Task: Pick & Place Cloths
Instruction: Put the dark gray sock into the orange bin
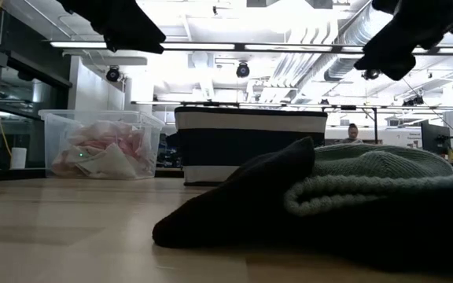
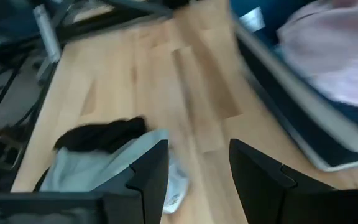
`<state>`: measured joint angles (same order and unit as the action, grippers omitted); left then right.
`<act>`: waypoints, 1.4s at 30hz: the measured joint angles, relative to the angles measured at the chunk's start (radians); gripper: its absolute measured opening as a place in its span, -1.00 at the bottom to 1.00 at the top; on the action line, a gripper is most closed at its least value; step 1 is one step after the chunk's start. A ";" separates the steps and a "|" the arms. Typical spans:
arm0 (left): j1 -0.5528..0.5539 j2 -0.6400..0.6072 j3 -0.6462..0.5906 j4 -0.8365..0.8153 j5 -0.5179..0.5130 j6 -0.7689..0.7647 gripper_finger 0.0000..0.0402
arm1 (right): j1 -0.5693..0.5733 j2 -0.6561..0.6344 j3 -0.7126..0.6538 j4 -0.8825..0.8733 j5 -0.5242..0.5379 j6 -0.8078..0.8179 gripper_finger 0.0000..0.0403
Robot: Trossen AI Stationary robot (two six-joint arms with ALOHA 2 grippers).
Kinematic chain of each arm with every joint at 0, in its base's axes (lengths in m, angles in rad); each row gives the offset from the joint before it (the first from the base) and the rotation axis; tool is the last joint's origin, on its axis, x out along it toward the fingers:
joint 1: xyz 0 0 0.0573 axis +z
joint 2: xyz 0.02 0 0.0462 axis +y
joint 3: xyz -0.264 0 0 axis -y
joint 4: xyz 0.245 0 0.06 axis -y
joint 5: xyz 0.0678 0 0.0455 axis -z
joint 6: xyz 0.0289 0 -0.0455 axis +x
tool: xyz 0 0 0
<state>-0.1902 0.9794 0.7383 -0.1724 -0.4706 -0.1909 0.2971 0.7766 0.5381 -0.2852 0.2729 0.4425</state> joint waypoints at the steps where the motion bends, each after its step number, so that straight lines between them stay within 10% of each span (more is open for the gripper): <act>1: 0.000 0.000 0.000 0.000 0.000 0.000 0.03 | 0.023 0.019 0.000 0.011 0.000 -0.001 -0.21; 13: 0.000 0.000 0.000 -0.001 0.020 -0.008 0.03 | 0.203 0.286 0.000 0.101 -0.071 -0.021 -0.21; 42: 0.000 0.000 0.000 -0.009 0.042 -0.107 0.03 | 0.214 0.838 0.000 0.751 -0.087 0.081 -0.21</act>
<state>-0.1905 0.9791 0.7383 -0.1810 -0.4282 -0.2977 0.5110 1.6142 0.5381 0.4656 0.1860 0.5235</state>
